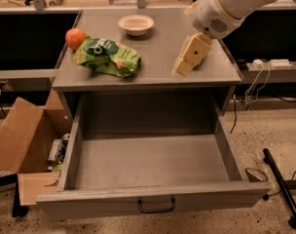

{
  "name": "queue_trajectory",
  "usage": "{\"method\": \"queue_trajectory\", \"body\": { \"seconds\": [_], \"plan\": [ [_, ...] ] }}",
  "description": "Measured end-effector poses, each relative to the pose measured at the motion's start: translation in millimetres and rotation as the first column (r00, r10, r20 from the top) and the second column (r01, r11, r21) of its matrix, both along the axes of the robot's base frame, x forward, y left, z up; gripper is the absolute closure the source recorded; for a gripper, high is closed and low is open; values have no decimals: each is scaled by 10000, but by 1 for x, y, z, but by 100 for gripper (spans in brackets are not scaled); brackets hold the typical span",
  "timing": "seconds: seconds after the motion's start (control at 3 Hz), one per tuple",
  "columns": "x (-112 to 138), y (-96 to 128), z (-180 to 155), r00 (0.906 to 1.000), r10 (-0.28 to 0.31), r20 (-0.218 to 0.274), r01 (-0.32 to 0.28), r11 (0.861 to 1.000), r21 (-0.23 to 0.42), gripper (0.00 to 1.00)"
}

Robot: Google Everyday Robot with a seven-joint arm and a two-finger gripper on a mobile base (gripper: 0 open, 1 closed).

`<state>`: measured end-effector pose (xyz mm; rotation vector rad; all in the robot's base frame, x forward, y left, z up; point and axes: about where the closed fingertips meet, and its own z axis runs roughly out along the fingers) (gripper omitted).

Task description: Place green rice chip bag into top drawer

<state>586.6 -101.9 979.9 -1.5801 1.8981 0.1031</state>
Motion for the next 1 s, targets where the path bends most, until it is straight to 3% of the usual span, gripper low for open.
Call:
{"method": "queue_trajectory", "body": {
  "seconds": [0.33,0.67,1.0],
  "plan": [
    [36,26,-19,9997,-25,-233,38,9984,558,0],
    [75,65,-40,9982,314,-509,-239,9895,1422,0],
    [94,89,-50,9963,583,-624,-460,9819,1835,0]
  ]
}}
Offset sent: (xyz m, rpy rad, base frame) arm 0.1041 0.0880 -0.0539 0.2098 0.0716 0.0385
